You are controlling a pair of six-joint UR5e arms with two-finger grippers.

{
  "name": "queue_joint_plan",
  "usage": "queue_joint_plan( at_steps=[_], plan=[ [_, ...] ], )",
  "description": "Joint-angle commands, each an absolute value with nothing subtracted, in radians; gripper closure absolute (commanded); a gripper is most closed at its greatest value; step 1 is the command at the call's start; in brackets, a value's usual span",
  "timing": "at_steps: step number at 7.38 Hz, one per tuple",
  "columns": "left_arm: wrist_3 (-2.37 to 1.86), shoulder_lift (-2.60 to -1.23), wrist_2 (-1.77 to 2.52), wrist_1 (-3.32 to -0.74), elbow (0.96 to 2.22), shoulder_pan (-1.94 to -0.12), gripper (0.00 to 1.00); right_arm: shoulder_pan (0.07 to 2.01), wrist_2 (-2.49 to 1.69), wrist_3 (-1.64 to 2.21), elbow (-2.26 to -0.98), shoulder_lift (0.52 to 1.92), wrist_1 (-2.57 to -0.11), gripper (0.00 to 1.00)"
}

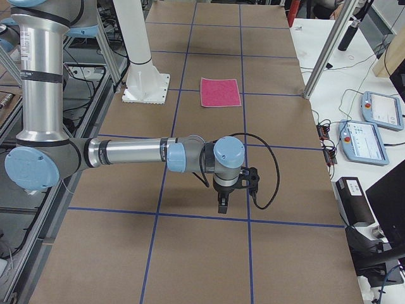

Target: Fold towel twice with both arms

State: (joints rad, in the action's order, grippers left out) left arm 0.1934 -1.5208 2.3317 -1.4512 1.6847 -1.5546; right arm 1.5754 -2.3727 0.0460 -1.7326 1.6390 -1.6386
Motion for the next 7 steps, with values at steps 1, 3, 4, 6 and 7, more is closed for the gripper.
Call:
queue_joint_plan(
  at_steps=[1, 3, 4, 6, 7],
  plan=[
    [0.184, -1.522, 2.330, -1.450, 1.683, -1.554, 0.00, 1.575, -2.373, 0.046, -1.735, 1.638, -1.638, 0.00],
    [0.186, -1.523, 2.330, -1.450, 1.684, -1.554, 0.00, 1.575, -2.378, 0.046, -1.735, 1.640, -1.638, 0.00],
    [0.186, -1.526, 2.330, -1.450, 1.684, -1.554, 0.00, 1.575, -2.378, 0.046, -1.735, 1.640, -1.638, 0.00],
    [0.184, -1.529, 2.330, -1.450, 1.684, -1.554, 0.00, 1.574, -2.394, 0.046, -1.733, 1.638, -1.637, 0.00],
    [0.178, -1.542, 2.330, -1.448, 1.684, -1.554, 0.00, 1.575, -2.395, 0.051, -1.735, 1.626, -1.638, 0.00]
  ],
)
